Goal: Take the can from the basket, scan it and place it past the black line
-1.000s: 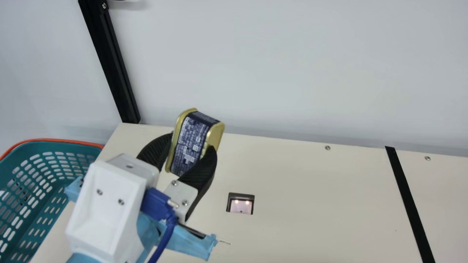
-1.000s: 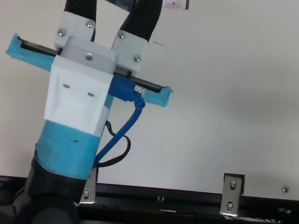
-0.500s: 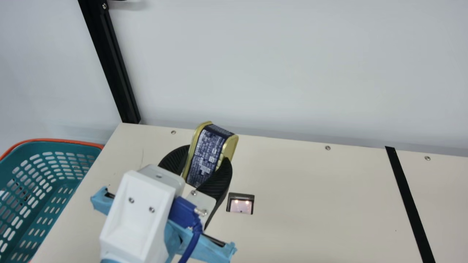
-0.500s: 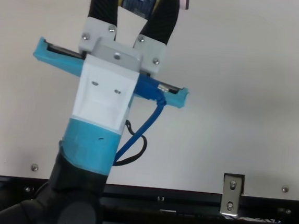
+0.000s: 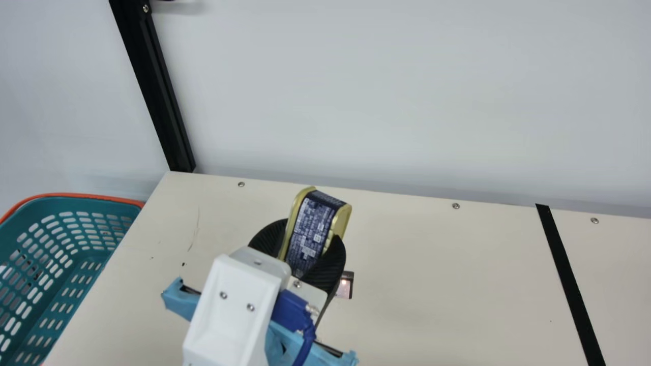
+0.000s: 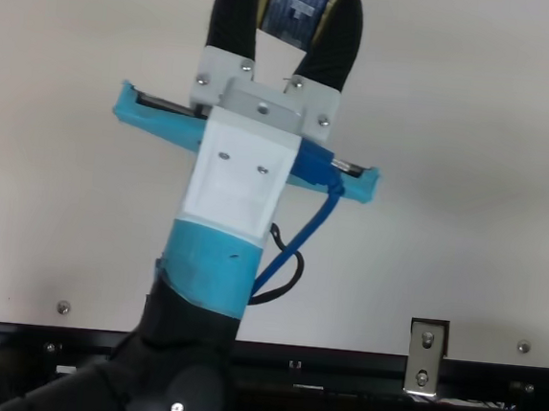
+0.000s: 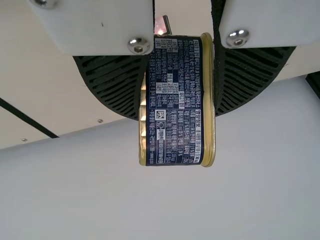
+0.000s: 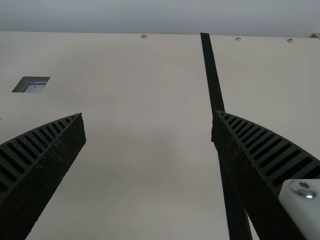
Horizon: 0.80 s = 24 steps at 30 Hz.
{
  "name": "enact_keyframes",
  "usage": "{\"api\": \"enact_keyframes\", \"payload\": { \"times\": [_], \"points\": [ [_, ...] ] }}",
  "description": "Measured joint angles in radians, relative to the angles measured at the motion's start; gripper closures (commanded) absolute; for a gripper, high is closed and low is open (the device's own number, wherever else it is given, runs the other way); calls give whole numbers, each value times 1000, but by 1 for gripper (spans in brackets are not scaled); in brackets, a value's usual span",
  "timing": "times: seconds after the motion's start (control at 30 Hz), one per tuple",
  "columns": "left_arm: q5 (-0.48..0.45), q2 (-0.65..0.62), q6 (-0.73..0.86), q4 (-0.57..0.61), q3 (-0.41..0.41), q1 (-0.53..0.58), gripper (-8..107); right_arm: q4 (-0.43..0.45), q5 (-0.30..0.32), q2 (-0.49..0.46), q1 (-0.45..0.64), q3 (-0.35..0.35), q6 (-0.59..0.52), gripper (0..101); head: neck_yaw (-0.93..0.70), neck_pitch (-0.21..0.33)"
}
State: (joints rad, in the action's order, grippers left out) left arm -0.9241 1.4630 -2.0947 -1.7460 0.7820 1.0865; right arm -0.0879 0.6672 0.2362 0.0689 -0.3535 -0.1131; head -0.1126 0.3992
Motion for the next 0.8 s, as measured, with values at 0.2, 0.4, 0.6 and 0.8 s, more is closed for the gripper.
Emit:
{"api": "enact_keyframes", "payload": {
  "times": [0.2,0.4,0.6,0.8],
  "points": [
    [-11,30,0,2,17,2,89,0,0,0,0,0,0,0,0,0],
    [-14,49,0,2,23,-3,89,0,0,0,0,0,0,0,0,5],
    [-24,60,0,2,21,-4,89,0,0,0,0,0,0,0,0,5],
    [-27,50,18,2,18,-15,89,0,0,0,0,0,0,0,0,5]
  ]
}}
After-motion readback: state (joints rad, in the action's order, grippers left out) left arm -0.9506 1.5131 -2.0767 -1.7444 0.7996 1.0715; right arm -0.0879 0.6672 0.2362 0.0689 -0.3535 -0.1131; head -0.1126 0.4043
